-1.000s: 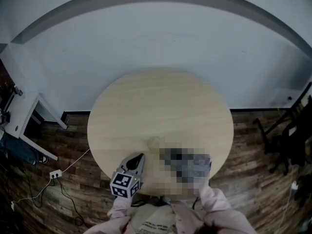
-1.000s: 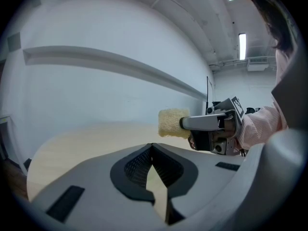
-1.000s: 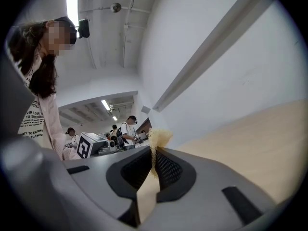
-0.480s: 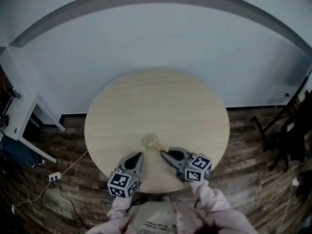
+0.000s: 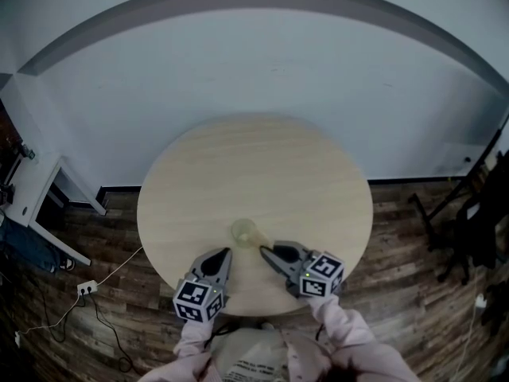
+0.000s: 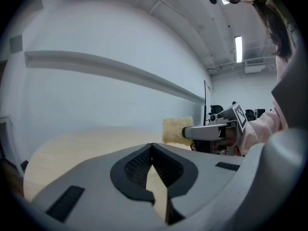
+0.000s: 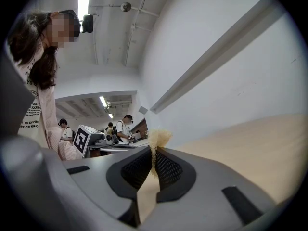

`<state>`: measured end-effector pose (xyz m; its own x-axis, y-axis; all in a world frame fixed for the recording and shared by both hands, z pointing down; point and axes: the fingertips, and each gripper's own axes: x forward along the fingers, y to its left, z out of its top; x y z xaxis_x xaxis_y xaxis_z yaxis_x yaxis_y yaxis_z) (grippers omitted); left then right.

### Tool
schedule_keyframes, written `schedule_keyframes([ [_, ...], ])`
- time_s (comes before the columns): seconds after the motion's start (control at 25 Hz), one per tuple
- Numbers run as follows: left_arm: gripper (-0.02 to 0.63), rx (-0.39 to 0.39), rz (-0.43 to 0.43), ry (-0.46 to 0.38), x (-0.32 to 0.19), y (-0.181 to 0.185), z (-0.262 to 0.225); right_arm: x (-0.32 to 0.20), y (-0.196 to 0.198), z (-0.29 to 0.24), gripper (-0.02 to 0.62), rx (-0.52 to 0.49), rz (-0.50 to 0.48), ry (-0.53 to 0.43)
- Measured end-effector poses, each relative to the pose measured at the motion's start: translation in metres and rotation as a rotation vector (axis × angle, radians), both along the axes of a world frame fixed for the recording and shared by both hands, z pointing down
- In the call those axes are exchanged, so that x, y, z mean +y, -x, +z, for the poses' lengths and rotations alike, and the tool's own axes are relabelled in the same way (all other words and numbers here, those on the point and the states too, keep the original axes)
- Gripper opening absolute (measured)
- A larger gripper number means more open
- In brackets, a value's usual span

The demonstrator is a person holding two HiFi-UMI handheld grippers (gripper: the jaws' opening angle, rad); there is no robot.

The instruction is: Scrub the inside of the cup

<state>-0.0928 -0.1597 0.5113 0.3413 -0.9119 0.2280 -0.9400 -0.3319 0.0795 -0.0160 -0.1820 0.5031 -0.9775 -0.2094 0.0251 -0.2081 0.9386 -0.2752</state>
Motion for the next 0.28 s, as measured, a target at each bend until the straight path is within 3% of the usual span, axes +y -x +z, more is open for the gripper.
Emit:
schedule_keyframes([
  [0.28,-0.003,0.006,0.034,-0.016,-0.0015,-0.0057,-0.0067,-0.0035,-0.0001,-0.001,0.026,-0.003,0.004,-0.005],
])
